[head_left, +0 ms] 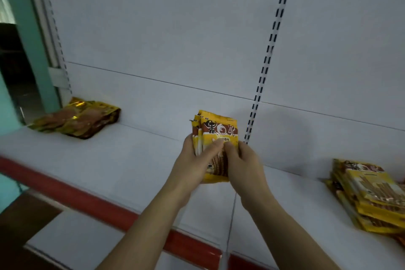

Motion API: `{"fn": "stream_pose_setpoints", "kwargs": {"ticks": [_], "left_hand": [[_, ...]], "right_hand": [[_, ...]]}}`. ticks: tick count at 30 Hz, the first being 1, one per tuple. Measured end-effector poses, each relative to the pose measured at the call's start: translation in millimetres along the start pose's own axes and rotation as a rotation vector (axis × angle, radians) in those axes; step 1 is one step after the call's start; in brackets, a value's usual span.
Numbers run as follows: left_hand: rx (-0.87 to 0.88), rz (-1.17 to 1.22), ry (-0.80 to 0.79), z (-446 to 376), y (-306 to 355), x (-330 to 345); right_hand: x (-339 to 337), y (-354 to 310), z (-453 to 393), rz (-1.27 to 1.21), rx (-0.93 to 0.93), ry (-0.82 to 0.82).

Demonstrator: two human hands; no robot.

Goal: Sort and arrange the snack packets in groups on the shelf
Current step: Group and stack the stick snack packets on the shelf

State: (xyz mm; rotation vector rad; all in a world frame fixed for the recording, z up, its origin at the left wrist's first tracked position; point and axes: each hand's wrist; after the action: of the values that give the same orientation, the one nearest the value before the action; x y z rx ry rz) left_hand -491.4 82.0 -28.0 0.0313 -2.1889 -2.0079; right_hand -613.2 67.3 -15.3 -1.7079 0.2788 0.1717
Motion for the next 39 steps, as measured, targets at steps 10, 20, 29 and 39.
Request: {"fn": "stream_pose_setpoints", "kwargs": {"ticks": [10, 20, 29, 39], "left_hand": [[-0.140, -0.134, 0.025, -19.2, 24.0, -226.4], [0.230, -0.924, -0.031, -91.2, 22.3, -314.4], [0.339, -1.572, -0.351, -155.8, 10.2, -353.6], [0.468, -1.498, -0.503, -187.7, 9.8, -371.4]], "right_hand": [[192.6, -55.7, 16.0, -0.057, 0.042, -0.261], [298.9, -67.9, -47.5, 0.103, 0.155, -0.059], [332.0, -43.3, -93.6, 0.352, 0.205, -0.026], [335.2, -44.8, -73.8, 0.375, 0.116, -0.061]]}}
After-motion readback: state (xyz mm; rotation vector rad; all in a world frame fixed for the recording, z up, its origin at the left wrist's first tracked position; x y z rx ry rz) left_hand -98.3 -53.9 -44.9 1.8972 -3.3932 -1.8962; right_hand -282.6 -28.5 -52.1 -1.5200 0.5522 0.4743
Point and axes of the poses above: each hand's wrist, its own z-axis away from the middle knuckle, its own x-axis out of the palm, y = z × x, and after that the axes turned 1 degree about -y, right-handed
